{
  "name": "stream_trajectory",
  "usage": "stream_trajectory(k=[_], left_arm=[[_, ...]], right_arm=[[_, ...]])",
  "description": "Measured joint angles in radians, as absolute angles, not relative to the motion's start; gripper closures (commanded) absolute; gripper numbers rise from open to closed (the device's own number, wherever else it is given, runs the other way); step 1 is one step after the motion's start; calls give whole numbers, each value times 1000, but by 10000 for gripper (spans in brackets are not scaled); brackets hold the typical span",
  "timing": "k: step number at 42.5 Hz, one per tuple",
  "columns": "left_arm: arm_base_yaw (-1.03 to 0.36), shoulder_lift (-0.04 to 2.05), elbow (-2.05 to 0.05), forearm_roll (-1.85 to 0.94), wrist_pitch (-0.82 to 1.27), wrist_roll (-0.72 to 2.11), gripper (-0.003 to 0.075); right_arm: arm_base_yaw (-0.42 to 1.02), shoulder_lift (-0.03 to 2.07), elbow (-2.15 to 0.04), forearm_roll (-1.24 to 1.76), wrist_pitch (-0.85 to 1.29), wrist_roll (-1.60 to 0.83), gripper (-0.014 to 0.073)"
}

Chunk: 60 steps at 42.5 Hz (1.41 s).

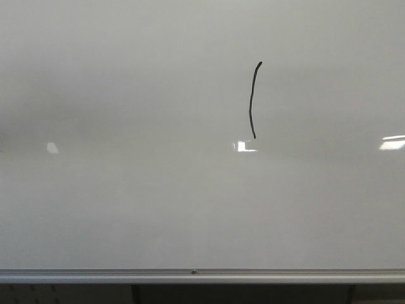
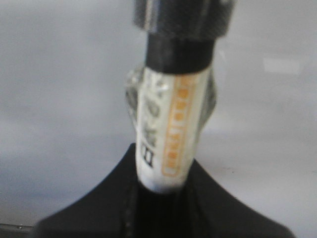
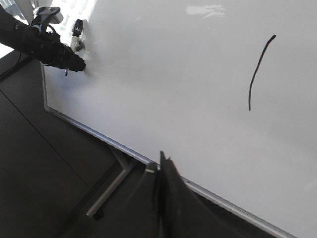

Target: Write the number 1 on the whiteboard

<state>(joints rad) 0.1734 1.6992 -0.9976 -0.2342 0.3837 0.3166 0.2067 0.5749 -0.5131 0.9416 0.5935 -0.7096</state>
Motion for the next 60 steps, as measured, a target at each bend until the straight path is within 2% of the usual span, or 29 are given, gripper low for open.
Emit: stream_trajectory(k=[12, 22, 25, 31, 33, 36, 44, 47, 52, 57, 60], left_arm=[[173, 1716, -1006, -226, 397, 317, 437], [175, 1718, -1006, -215, 397, 317, 373], [175, 1720, -1006, -214, 397, 317, 296], [175, 1722, -1006, -188, 405, 318, 48], [175, 1722, -1006, -171, 405, 319, 19], [175, 1710, -1006, -142, 407, 320, 37], [179, 1591, -1006, -106, 464, 320, 148], [177, 1516, -1001, -106, 482, 320, 217], [147, 1371, -969, -109, 484, 319, 377], [94, 1230, -903, -111, 459, 319, 527], [66, 1150, -849, -111, 438, 317, 589]], right_arm=[[207, 575, -513, 942, 594, -710, 683], [207, 575, -513, 942, 594, -710, 683], [207, 575, -513, 942, 594, -710, 683], [207, 575, -513, 942, 592, -710, 683], [207, 575, -513, 942, 592, -710, 683], [207, 575, -513, 942, 592, -710, 683], [207, 575, -511, 942, 533, -698, 681], [200, 573, -495, 944, 444, -692, 681], [172, 573, -462, 950, 266, -688, 681], [140, 573, -440, 953, 182, -686, 681], [134, 573, -434, 953, 173, -688, 681]])
